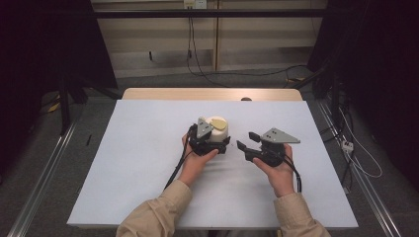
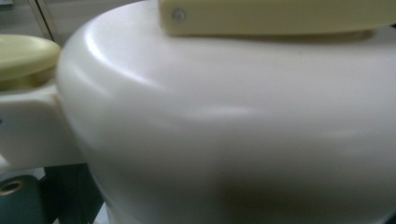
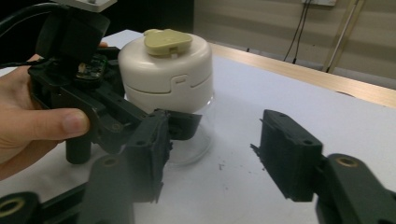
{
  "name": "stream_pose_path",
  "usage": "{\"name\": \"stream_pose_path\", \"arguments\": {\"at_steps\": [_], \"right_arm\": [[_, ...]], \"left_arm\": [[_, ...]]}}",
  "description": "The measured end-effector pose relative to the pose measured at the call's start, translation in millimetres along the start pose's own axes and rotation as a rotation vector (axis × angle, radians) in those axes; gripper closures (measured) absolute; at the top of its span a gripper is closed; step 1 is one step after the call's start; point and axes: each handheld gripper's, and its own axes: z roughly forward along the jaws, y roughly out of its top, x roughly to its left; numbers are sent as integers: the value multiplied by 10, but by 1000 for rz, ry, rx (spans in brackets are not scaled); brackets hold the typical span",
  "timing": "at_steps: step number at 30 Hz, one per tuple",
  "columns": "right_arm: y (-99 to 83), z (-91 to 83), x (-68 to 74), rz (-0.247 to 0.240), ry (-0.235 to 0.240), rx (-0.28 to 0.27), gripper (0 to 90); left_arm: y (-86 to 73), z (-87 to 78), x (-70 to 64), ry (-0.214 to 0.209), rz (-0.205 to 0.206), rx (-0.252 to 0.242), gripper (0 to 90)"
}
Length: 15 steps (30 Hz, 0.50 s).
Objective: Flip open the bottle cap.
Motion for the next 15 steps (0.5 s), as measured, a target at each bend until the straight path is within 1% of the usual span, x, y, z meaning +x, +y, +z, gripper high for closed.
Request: {"name": "stream_pose_path", "arguments": {"at_steps": [3, 4, 5, 6, 7, 8, 9, 10, 11, 13, 15], "right_arm": [[40, 28, 20, -10, 8, 6, 498], [52, 39, 23, -8, 10, 10, 503], [64, 48, 28, 0, 16, 16, 531], [73, 61, 26, -1, 27, 22, 535], [81, 74, 27, 3, 25, 25, 535], [88, 86, 26, 6, 18, 26, 563], [92, 99, 21, 9, 23, 27, 574], [96, 109, 14, 22, 34, 30, 584], [103, 117, 12, 23, 36, 31, 601], [120, 141, 17, 10, 48, 42, 610], [139, 162, 34, -5, 44, 47, 636]], "left_arm": [[0, 0, 0, 0, 0, 1, 50], [0, 1, -3, 0, -4, 0, 50], [0, 1, -3, 0, -3, 0, 50], [0, 1, -3, 1, -3, 0, 50], [0, 1, -4, 1, -3, 1, 50], [0, -1, 0, 1, 1, 3, 50], [1, -1, 0, 1, 2, 4, 50], [1, -1, 0, 1, 2, 4, 50], [2, -2, 0, 1, 2, 4, 50], [2, -2, -1, 2, 3, 5, 50], [2, -3, 0, 2, 2, 5, 50]]}}
